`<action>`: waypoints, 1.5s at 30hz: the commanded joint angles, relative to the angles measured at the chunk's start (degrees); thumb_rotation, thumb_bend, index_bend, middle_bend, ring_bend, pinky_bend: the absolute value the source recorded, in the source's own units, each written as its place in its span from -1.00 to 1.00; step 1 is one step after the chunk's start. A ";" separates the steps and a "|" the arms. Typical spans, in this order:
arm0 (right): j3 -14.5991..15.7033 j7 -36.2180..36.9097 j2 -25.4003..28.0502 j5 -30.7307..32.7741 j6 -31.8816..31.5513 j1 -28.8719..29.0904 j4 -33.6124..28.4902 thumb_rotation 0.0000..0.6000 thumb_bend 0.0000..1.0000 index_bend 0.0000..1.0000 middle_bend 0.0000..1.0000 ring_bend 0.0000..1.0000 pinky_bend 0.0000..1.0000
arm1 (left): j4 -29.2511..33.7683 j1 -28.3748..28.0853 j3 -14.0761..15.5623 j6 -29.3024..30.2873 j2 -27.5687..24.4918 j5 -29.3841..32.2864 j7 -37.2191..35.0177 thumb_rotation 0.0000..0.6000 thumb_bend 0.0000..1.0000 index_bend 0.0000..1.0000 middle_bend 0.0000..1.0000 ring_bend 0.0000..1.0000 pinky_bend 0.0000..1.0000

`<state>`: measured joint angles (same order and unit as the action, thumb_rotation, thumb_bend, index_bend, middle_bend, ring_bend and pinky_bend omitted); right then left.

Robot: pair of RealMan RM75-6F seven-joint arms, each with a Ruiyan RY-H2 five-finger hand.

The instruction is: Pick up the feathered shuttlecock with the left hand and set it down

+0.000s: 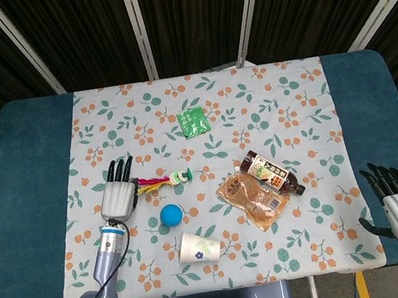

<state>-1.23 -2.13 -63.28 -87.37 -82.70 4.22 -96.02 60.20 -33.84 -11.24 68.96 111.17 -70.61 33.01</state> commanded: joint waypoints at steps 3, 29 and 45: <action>-0.03 0.02 0.00 0.03 -0.02 -0.01 0.03 1.00 -0.73 -0.82 -1.00 -1.00 -1.00 | 0.14 0.01 -0.16 0.02 -0.38 0.05 0.04 1.00 -0.04 0.21 -1.00 -1.00 -1.00; -0.20 -0.24 -0.17 0.15 -0.15 -0.04 0.05 1.00 -0.73 -0.82 -1.00 -1.00 -1.00 | 16.68 -3.29 -3.37 2.70 -13.75 -5.97 3.21 1.00 0.34 0.25 -1.00 -1.00 -1.00; -0.26 -0.26 -0.20 0.17 -0.33 -0.13 0.05 1.00 -0.73 -0.82 -1.00 -1.00 -1.00 | 30.35 -8.04 -6.06 0.67 -21.46 -6.62 10.63 1.00 0.37 0.27 -1.00 -1.00 -1.00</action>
<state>-1.50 -2.38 -63.49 -87.20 -83.02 4.10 -95.98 90.28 -41.70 -17.34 69.72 89.93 -77.37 43.43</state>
